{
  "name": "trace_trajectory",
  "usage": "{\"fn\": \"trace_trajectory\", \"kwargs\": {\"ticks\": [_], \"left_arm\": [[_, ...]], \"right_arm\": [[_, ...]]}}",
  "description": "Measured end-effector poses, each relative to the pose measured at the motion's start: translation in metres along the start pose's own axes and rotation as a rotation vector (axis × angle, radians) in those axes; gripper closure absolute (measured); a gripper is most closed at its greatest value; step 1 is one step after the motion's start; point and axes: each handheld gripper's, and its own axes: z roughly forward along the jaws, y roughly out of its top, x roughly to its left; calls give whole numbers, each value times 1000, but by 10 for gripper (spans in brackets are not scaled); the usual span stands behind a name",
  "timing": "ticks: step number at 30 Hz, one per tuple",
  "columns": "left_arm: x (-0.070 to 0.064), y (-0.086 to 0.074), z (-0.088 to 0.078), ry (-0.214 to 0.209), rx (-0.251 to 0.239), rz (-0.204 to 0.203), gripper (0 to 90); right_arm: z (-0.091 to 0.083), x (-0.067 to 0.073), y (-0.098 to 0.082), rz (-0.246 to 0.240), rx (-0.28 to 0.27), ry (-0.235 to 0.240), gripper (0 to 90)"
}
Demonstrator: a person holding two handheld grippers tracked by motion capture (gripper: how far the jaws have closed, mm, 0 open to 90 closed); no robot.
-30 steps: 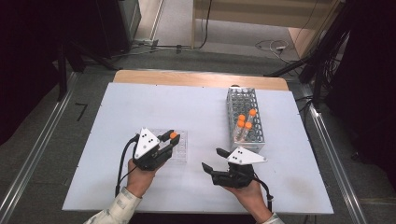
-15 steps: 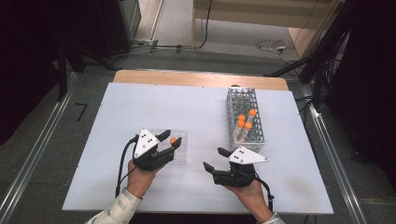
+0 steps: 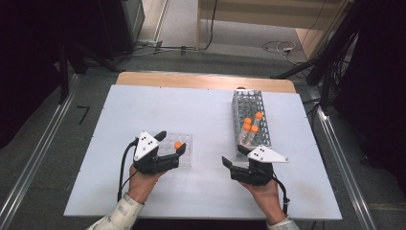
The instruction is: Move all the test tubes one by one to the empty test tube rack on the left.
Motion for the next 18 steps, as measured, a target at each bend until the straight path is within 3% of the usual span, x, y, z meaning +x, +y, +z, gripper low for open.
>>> {"fn": "trace_trajectory", "kwargs": {"ticks": [18], "left_arm": [[6,0,-5,23,-7,-7,180]], "right_arm": [[-12,-36,0,49,-52,-163,290]]}}
